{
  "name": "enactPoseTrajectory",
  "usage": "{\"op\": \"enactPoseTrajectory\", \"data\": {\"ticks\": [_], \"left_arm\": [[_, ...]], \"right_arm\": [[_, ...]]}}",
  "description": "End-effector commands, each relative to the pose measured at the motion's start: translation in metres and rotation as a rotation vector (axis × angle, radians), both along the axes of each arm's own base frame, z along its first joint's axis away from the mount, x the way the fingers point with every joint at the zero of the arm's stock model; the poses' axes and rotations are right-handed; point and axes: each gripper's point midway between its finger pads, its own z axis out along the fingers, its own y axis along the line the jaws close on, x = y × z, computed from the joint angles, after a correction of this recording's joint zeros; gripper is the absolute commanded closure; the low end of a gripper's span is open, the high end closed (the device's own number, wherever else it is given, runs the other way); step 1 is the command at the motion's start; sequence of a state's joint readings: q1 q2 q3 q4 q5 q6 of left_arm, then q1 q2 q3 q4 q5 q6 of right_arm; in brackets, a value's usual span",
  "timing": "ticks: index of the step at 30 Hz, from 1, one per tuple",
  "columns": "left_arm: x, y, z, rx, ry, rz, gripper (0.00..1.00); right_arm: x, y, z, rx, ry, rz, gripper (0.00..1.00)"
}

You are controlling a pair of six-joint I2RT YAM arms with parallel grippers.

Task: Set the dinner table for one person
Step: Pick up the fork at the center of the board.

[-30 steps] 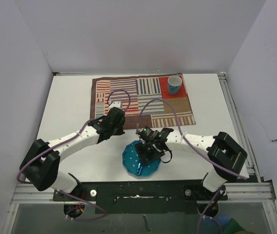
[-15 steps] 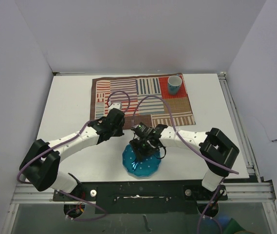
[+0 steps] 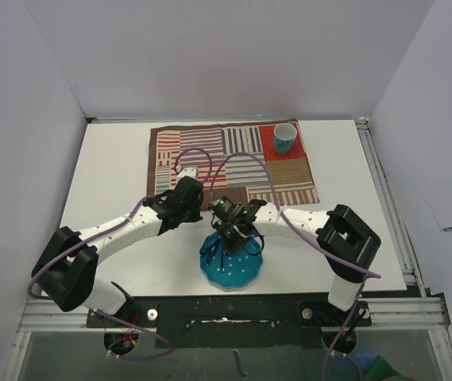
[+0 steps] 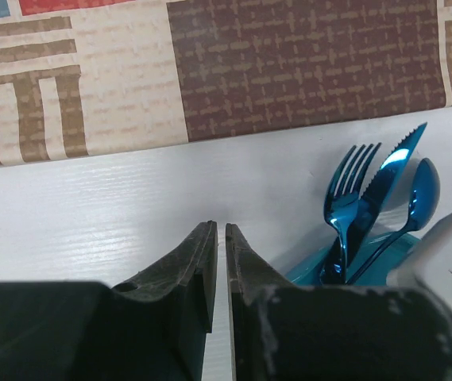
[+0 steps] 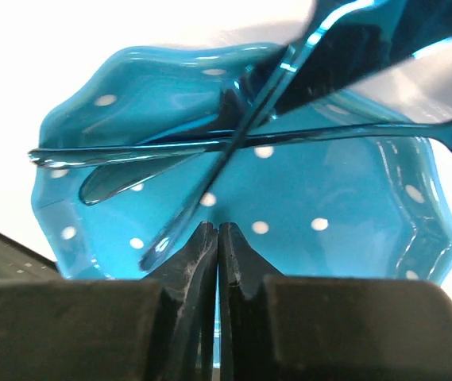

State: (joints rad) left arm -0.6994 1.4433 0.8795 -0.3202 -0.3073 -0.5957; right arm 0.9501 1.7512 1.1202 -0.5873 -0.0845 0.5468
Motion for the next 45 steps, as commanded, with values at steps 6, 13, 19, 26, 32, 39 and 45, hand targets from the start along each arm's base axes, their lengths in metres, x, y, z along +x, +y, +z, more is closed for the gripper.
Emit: {"op": "enactPoseTrajectory", "data": {"ticks": [6, 13, 19, 26, 32, 39, 45], "left_arm": [[0.009, -0.007, 0.02, -0.041, -0.059, 0.01, 0.89], [0.011, -0.011, 0.019, -0.054, -0.055, 0.006, 0.89], [0.011, -0.011, 0.017, -0.051, -0.052, 0.01, 0.89], [0.011, -0.002, 0.016, -0.014, -0.057, 0.033, 0.89], [0.011, 0.006, 0.021, 0.01, -0.075, 0.054, 0.89], [0.011, 0.01, 0.024, 0.021, -0.081, 0.06, 0.89], [0.01, 0.018, 0.025, 0.05, -0.089, 0.079, 0.89]], "right_arm": [[-0.002, -0.019, 0.018, -0.076, -0.068, -0.02, 1.0], [0.001, -0.025, 0.05, -0.058, -0.129, -0.038, 1.0], [0.002, -0.016, 0.06, -0.013, -0.138, -0.024, 0.71], [0.008, -0.007, 0.046, -0.035, -0.127, -0.01, 0.51], [0.012, 0.002, 0.037, -0.033, -0.114, 0.014, 0.51], [0.014, 0.012, 0.025, -0.023, -0.096, 0.028, 0.51], [0.013, 0.02, 0.016, -0.01, -0.075, 0.034, 0.54]]}}
